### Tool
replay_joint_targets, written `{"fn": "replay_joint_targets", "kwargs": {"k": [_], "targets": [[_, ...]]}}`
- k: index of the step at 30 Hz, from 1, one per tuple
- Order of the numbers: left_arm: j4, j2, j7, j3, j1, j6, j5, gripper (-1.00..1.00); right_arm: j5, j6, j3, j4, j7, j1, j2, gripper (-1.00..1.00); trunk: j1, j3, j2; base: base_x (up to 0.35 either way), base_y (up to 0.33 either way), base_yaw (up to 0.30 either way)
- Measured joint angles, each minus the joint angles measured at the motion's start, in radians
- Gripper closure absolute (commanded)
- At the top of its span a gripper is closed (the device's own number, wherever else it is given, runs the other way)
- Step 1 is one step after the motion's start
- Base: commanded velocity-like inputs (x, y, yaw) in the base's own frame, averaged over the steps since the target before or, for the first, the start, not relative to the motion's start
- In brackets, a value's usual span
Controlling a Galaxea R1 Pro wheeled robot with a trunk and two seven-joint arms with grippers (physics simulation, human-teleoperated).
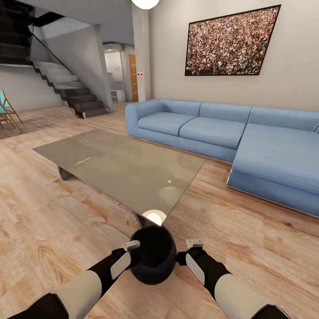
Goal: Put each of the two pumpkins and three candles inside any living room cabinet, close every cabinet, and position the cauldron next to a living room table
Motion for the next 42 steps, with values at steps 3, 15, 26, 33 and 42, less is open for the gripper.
{"fn": "replay_joint_targets", "kwargs": {"k": [3, 15, 26, 33, 42], "targets": [[0.000, 0.000, 0.000, 0.000, 0.000, 0.000, 0.000, -1.00, 0.000, 0.000, 0.000, 0.000, 0.000, 0.000, 0.000, -1.00, 0.000, 0.000, 0.000, 0.000, 0.000, 0.000], [0.000, 0.002, -0.001, 0.001, 0.000, -0.026, -0.001, -1.00, 0.000, -0.001, 0.000, 0.001, 0.001, 0.000, 0.000, -1.00, 0.000, 0.000, 0.000, -0.021, 0.000, 0.000], [0.000, 0.003, -0.005, 0.000, 0.000, -0.136, -0.003, -1.00, -0.001, -0.064, 0.001, 0.002, -0.001, 0.000, 0.002, -1.00, 0.001, 0.000, 0.000, -0.310, 0.000, 0.000], [0.000, 0.020, -0.044, -0.001, 0.000, -0.280, -0.006, -1.00, -0.001, -0.202, 0.001, -0.007, -0.003, 0.002, 0.001, -1.00, 0.001, 0.000, 0.000, -0.335, 0.000, 0.000], [-0.003, 0.028, -0.121, -0.004, 0.000, -0.370, -0.013, -1.00, 0.024, -0.292, 0.001, -0.007, -0.003, 0.004, 0.000, -1.00, 0.000, 0.000, 0.000, -0.242, 0.000, 0.000]]}}
